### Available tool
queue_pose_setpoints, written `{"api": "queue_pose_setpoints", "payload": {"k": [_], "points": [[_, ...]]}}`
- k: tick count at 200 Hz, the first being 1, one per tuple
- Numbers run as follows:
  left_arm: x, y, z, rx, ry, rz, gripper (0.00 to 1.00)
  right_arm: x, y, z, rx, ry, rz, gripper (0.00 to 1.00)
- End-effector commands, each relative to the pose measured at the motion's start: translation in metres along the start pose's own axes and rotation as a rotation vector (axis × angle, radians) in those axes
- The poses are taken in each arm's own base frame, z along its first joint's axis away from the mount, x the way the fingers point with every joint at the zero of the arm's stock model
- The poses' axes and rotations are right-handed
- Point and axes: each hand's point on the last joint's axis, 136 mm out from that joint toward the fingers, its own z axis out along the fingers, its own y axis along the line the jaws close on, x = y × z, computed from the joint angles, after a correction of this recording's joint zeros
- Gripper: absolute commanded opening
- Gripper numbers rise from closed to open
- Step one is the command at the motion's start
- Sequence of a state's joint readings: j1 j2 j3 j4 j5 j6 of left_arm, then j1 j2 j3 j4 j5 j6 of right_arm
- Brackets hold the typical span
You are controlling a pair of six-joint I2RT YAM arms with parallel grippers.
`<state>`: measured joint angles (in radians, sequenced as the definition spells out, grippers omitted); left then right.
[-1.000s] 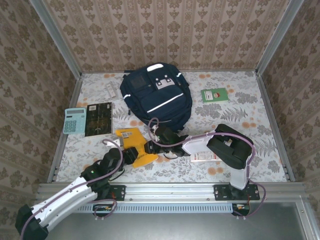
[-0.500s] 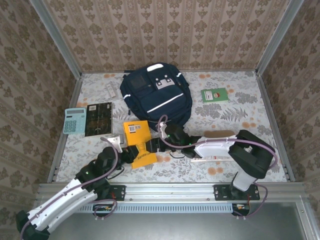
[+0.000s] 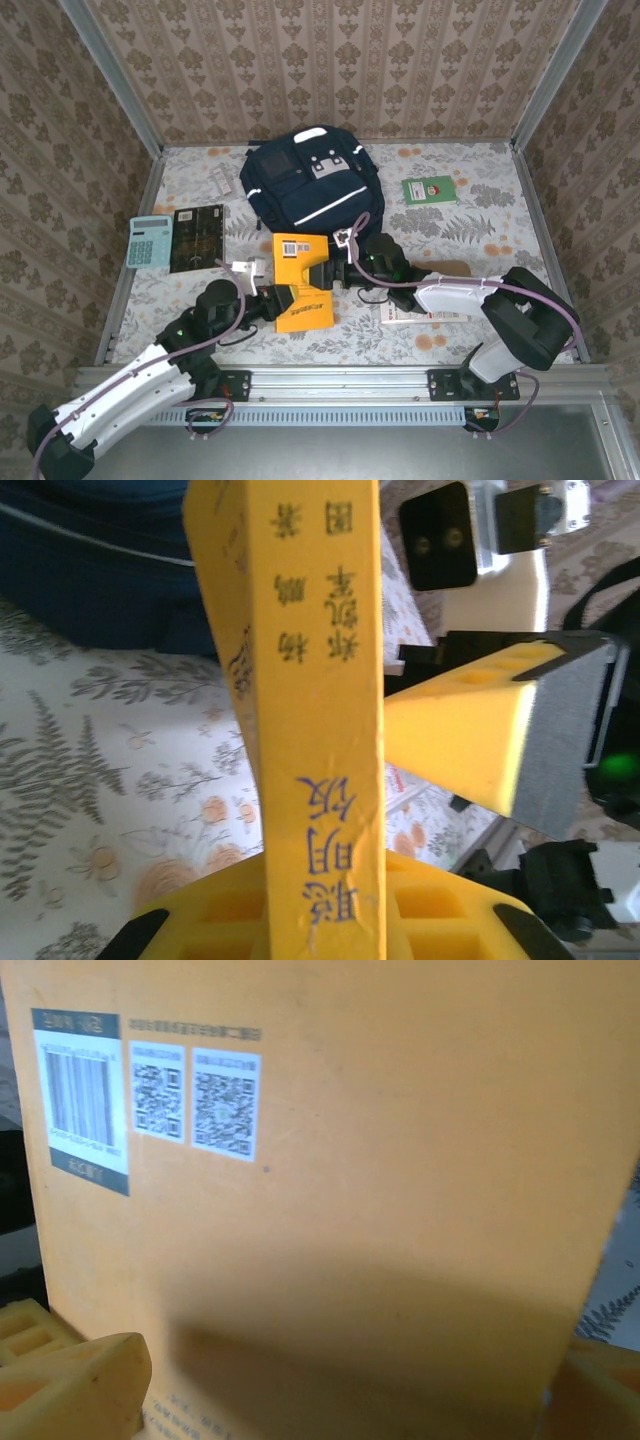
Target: Pack the student bag
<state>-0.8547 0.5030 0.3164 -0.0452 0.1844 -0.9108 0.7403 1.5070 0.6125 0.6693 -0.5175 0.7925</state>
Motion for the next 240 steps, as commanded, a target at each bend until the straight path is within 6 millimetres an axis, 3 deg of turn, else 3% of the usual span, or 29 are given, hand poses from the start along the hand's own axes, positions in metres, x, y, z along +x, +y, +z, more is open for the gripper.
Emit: {"api": "queue_pose_setpoints", "payload": {"k": [1,24,47,77,130,161,206,224,240], "points": [[-0.036,-0.064,-0.013,0.219,-0.093,0.072,0.0,-0.007,0.027,-0.005,-0.14,-0.013,-0.019,0.93],[-0.041,-0.071,-0.011,0.242,-0.091,0.074,0.0,-0.009,0.036,-0.008,-0.225,-0.019,0.003,0.92],[-0.046,-0.073,-0.009,0.255,-0.094,0.062,0.0,-0.008,0.046,-0.01,-0.298,-0.009,0.018,0.83],[-0.053,-0.077,-0.011,0.281,-0.105,0.048,0.0,-0.004,0.034,-0.008,-0.267,-0.009,0.047,0.92],[-0.06,-0.079,-0.016,0.285,-0.122,0.06,0.0,-0.001,0.036,-0.008,-0.309,0.007,0.069,0.92],[-0.063,-0.064,-0.015,0.237,-0.127,0.041,0.0,-0.001,0.04,-0.012,-0.34,0.006,0.081,0.79],[-0.064,-0.033,-0.017,0.173,-0.145,-0.008,0.0,0.001,0.047,-0.032,-0.334,-0.018,0.044,0.66],[-0.064,-0.029,-0.014,0.179,-0.141,-0.02,0.0,0.001,0.051,-0.037,-0.334,-0.02,0.025,0.56],[-0.063,-0.028,-0.012,0.185,-0.133,-0.024,0.0,0.0,0.056,-0.038,-0.341,-0.021,0.017,0.55]]}}
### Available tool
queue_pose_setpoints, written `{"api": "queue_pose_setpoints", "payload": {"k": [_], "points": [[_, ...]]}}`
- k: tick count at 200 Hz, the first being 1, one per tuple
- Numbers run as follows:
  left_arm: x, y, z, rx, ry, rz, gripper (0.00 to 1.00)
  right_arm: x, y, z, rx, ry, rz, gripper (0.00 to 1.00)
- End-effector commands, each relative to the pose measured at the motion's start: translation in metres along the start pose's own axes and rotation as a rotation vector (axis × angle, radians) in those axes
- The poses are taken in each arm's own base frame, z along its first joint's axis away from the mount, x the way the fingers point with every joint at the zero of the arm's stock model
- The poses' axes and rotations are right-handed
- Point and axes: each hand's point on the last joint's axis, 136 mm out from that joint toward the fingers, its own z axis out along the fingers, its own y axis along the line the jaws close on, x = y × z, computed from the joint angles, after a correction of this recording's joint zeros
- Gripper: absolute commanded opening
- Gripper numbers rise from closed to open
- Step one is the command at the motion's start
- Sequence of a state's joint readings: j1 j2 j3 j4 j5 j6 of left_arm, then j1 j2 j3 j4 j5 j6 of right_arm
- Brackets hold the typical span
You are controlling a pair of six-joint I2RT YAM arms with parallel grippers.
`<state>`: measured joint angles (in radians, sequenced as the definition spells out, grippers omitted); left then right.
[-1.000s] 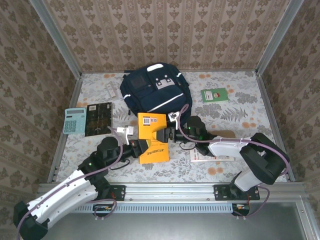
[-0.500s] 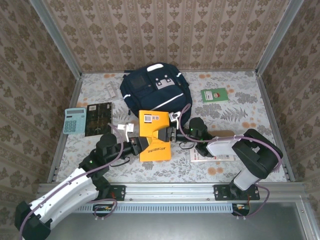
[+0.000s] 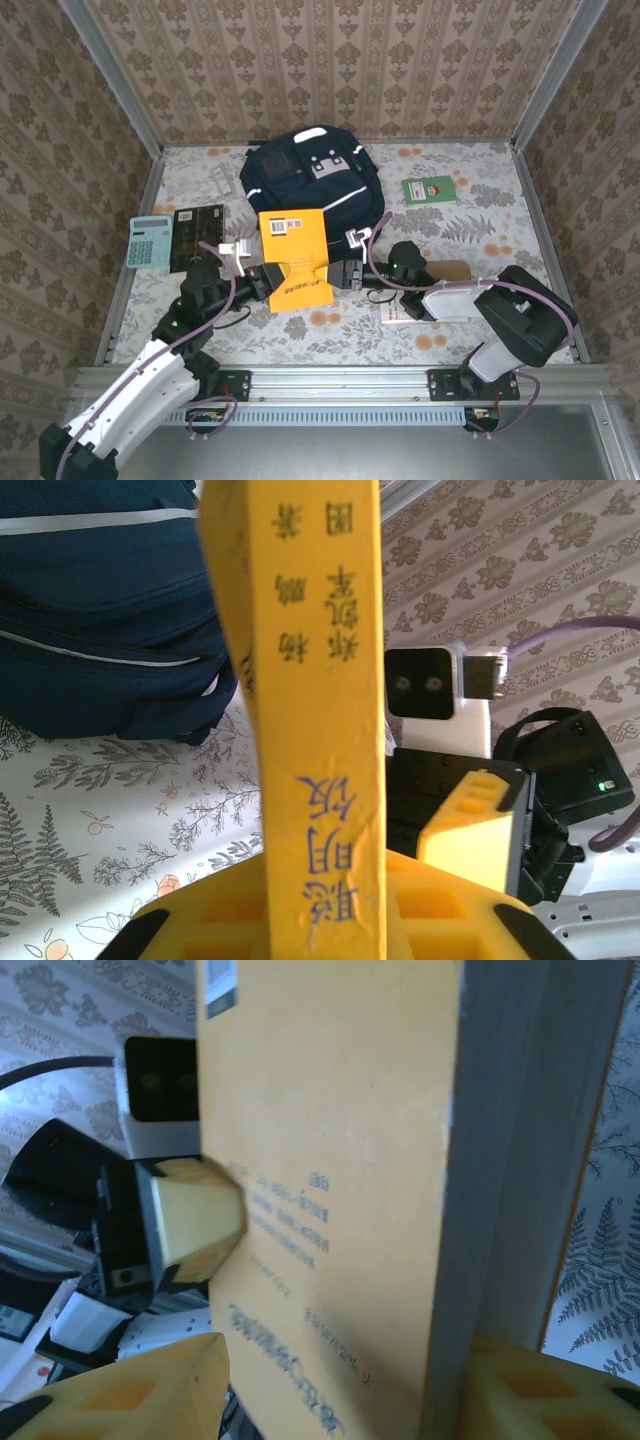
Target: Pack the student bag
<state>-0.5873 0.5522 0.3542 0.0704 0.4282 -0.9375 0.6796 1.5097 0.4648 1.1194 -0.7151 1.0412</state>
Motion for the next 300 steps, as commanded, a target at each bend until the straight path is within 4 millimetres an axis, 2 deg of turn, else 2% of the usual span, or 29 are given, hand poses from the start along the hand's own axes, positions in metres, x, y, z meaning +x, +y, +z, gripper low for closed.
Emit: {"api": "queue_pose_setpoints", "payload": {"k": [1,42,96,123,143,176,190,225,257,300], "points": [[-0.012,-0.023,-0.001,0.104,-0.039,0.035,0.0,0.005,0.022,-0.002,-0.061,0.035,-0.06,0.55],[-0.01,-0.024,0.001,0.115,-0.025,0.04,0.0,0.005,0.025,0.004,-0.068,0.053,-0.06,0.55],[-0.017,-0.043,-0.005,0.16,-0.032,0.058,0.0,0.003,-0.014,0.007,0.107,0.034,-0.058,0.87],[-0.02,-0.055,-0.006,0.204,-0.031,0.063,0.0,0.002,-0.017,0.012,0.095,0.041,-0.035,0.95],[-0.022,-0.06,-0.004,0.234,-0.029,0.058,0.0,0.001,-0.02,0.019,0.073,0.045,-0.013,0.97],[-0.02,-0.059,0.002,0.241,-0.019,0.056,0.0,-0.004,-0.009,0.031,-0.043,0.052,0.029,0.99],[-0.019,-0.054,0.005,0.222,-0.012,0.056,0.0,-0.006,0.002,0.033,-0.108,0.052,0.04,0.96],[-0.015,-0.034,0.009,0.136,0.0,0.064,0.0,-0.007,0.029,0.024,-0.167,0.057,-0.008,0.78],[-0.013,-0.019,0.009,0.08,0.003,0.063,0.0,-0.004,0.032,0.013,-0.091,0.056,-0.063,0.67],[-0.011,-0.014,0.014,0.071,0.036,0.058,0.0,-0.003,0.04,0.005,-0.071,0.056,-0.094,0.19]]}}
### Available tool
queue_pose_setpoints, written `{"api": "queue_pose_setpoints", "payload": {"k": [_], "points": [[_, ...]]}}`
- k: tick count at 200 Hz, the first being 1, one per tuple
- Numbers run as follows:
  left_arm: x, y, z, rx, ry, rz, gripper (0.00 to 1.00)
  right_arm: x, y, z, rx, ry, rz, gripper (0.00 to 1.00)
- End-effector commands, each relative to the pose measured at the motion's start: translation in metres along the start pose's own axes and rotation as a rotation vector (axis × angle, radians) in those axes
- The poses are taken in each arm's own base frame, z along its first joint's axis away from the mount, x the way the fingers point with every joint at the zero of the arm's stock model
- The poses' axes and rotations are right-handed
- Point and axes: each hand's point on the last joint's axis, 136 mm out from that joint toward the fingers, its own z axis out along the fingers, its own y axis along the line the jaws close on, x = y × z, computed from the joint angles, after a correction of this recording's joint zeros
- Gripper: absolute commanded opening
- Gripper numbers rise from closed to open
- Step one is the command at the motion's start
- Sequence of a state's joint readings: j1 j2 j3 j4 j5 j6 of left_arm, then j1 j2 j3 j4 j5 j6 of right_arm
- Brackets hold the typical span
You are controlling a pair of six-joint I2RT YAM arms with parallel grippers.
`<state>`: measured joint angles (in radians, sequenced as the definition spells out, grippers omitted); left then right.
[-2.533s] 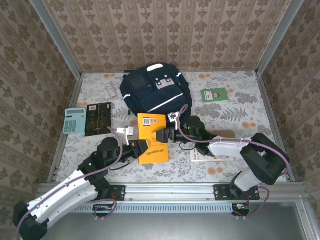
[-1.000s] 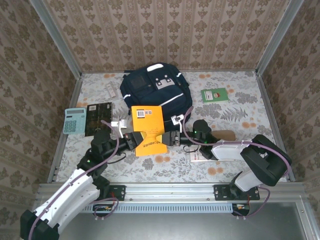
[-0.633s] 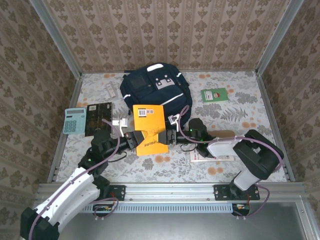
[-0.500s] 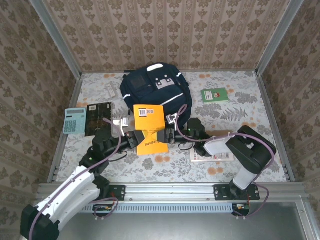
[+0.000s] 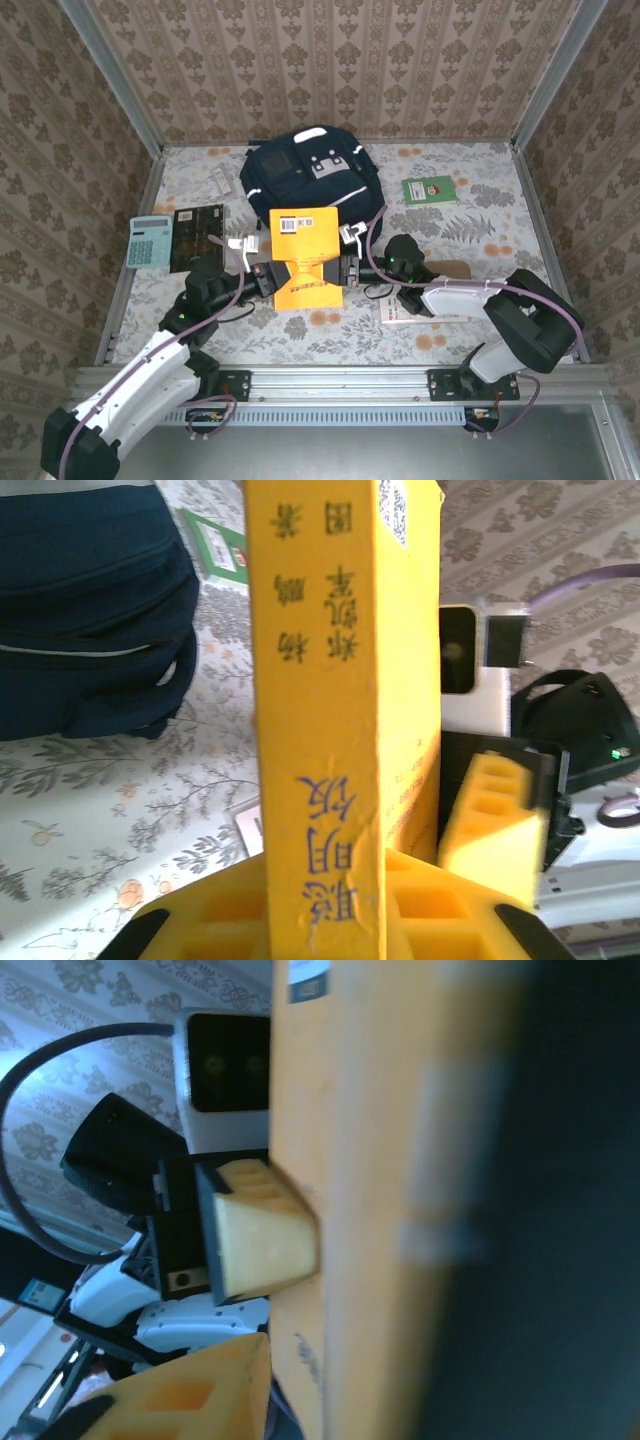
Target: Pack the student bag
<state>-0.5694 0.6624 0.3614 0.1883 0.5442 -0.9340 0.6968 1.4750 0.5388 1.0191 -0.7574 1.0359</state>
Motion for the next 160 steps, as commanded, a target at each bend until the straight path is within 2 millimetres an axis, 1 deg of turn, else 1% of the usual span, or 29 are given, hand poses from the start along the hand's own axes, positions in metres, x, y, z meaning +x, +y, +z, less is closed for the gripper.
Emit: {"api": "queue_pose_setpoints", "payload": {"k": [1,15,18,22,29,31,34,49,50,57,75,80,95,121,141,152,160], "points": [[-0.014,-0.005,0.001,-0.005,-0.029,0.052,0.0,0.001,0.018,-0.004,-0.032,0.009,-0.083,0.18],[-0.014,-0.007,0.002,-0.007,-0.02,0.059,0.0,0.001,0.016,-0.005,-0.015,0.01,-0.082,0.0],[-0.015,-0.007,0.002,-0.007,-0.018,0.062,0.0,0.001,0.017,-0.005,-0.013,0.007,-0.084,0.0],[-0.015,-0.007,0.002,-0.012,-0.015,0.065,0.03,0.001,0.015,-0.006,-0.006,0.004,-0.083,0.0],[-0.016,-0.007,0.001,-0.025,-0.011,0.071,0.12,0.0,0.009,-0.007,0.018,-0.01,-0.073,0.0],[-0.016,-0.006,0.001,-0.03,-0.008,0.072,0.15,-0.004,0.015,-0.01,0.011,-0.024,-0.086,0.0],[-0.016,-0.005,0.001,-0.037,-0.006,0.075,0.2,-0.006,0.016,-0.012,0.017,-0.037,-0.091,0.0],[-0.018,0.0,0.001,-0.09,0.003,0.097,0.42,-0.013,0.006,-0.024,0.095,-0.095,-0.092,0.0],[-0.018,0.0,0.001,-0.096,0.005,0.098,0.43,-0.013,0.002,-0.024,0.108,-0.096,-0.085,0.0],[-0.02,0.003,0.0,-0.123,0.006,0.112,0.47,-0.017,-0.005,-0.033,0.161,-0.137,-0.083,0.0],[-0.026,0.01,0.0,-0.197,0.008,0.142,0.56,-0.026,-0.014,-0.058,0.27,-0.23,-0.098,0.0],[-0.028,0.013,0.001,-0.22,0.01,0.147,0.57,-0.028,-0.018,-0.065,0.31,-0.252,-0.096,0.0],[-0.036,0.023,0.003,-0.294,0.014,0.172,0.58,-0.033,-0.021,-0.089,0.407,-0.323,-0.117,0.0],[-0.049,0.038,0.015,-0.412,0.019,0.228,0.59,-0.039,-0.029,-0.139,0.587,-0.473,-0.118,0.0],[-0.054,0.045,0.034,-0.503,0.05,0.315,0.59,-0.037,-0.033,-0.177,0.707,-0.571,-0.11,0.0],[-0.057,0.043,0.048,-0.553,0.07,0.386,0.59,-0.034,-0.034,-0.194,0.753,-0.609,-0.102,0.0],[-0.056,0.045,0.061,-0.578,0.102,0.427,0.56,-0.033,-0.034,-0.203,0.777,-0.632,-0.1,0.0]]}}
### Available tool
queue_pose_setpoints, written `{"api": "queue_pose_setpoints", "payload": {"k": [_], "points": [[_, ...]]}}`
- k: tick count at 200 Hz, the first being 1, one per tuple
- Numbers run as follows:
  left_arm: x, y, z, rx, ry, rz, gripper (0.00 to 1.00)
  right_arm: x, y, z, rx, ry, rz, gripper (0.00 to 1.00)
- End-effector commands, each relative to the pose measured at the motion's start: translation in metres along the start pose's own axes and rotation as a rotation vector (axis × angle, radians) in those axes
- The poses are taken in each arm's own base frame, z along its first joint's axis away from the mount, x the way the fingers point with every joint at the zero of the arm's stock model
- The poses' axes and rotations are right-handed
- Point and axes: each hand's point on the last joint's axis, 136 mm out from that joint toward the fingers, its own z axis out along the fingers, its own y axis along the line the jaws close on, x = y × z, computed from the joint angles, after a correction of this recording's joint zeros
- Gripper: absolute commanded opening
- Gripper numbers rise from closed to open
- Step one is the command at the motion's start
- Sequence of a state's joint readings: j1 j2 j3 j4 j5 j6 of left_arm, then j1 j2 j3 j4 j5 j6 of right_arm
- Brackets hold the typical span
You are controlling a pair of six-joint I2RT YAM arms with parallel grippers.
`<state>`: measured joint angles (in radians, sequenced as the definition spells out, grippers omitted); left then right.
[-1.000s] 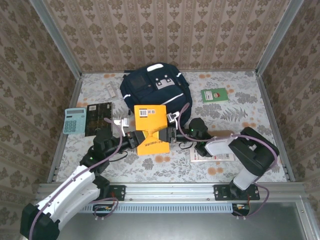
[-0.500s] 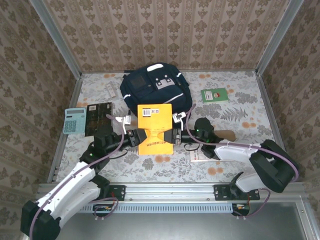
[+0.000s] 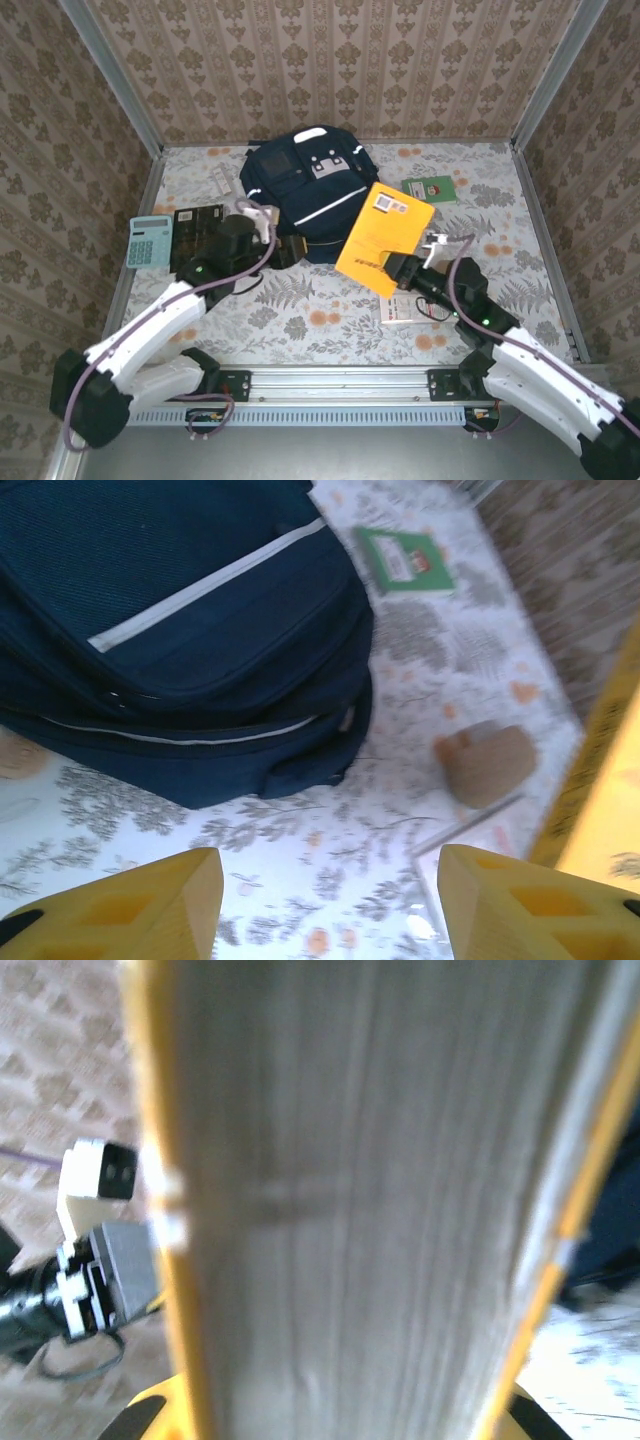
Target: Pack the student bag
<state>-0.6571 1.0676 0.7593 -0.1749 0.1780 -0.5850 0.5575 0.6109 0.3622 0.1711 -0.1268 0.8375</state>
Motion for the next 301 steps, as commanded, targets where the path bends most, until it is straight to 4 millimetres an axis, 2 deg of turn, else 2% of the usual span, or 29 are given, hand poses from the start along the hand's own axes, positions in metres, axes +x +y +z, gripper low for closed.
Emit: {"api": "queue_pose_setpoints", "payload": {"k": [1,34,68,146,177,196,201,210,216,226,239,255,263,278,282,301], "points": [[-0.016,-0.003,0.018,-0.139,-0.006,0.181,0.56,-0.01,-0.043,-0.023,0.211,-0.094,-0.022,0.0],[-0.015,-0.016,0.069,-0.147,0.099,0.292,0.49,-0.011,-0.059,-0.041,0.291,-0.107,-0.021,0.0],[-0.004,-0.019,0.115,-0.14,0.238,0.373,0.39,-0.008,-0.07,-0.045,0.316,-0.113,0.001,0.0],[0.013,-0.018,0.18,-0.153,0.398,0.498,0.47,-0.006,-0.077,-0.047,0.301,-0.121,0.04,0.0],[0.016,-0.014,0.195,-0.184,0.423,0.531,0.5,-0.006,-0.077,-0.046,0.286,-0.12,0.052,0.0],[0.018,-0.01,0.202,-0.203,0.441,0.545,0.47,-0.005,-0.077,-0.046,0.284,-0.118,0.056,0.0],[0.019,-0.008,0.204,-0.208,0.444,0.546,0.44,-0.006,-0.076,-0.046,0.283,-0.119,0.057,0.0],[0.019,-0.008,0.205,-0.213,0.446,0.547,0.32,-0.006,-0.077,-0.046,0.283,-0.118,0.058,0.0],[0.017,-0.009,0.204,-0.211,0.439,0.546,0.28,-0.006,-0.077,-0.046,0.283,-0.118,0.059,0.0],[0.014,-0.012,0.203,-0.205,0.429,0.543,0.27,-0.006,-0.077,-0.046,0.281,-0.117,0.058,0.0],[0.009,-0.018,0.199,-0.19,0.412,0.54,0.19,-0.006,-0.076,-0.045,0.277,-0.115,0.061,0.0],[0.002,-0.026,0.194,-0.17,0.389,0.533,0.18,-0.005,-0.076,-0.044,0.272,-0.113,0.063,0.0],[-0.001,-0.03,0.192,-0.163,0.381,0.532,0.12,-0.005,-0.075,-0.043,0.269,-0.109,0.064,0.0],[-0.006,-0.035,0.189,-0.152,0.368,0.53,0.06,-0.004,-0.076,-0.041,0.268,-0.101,0.067,0.0],[-0.006,-0.035,0.189,-0.151,0.369,0.528,0.0,-0.004,-0.076,-0.04,0.267,-0.098,0.068,0.0],[-0.005,-0.041,0.188,-0.124,0.376,0.518,0.0,-0.003,-0.075,-0.039,0.263,-0.093,0.068,0.0]]}}
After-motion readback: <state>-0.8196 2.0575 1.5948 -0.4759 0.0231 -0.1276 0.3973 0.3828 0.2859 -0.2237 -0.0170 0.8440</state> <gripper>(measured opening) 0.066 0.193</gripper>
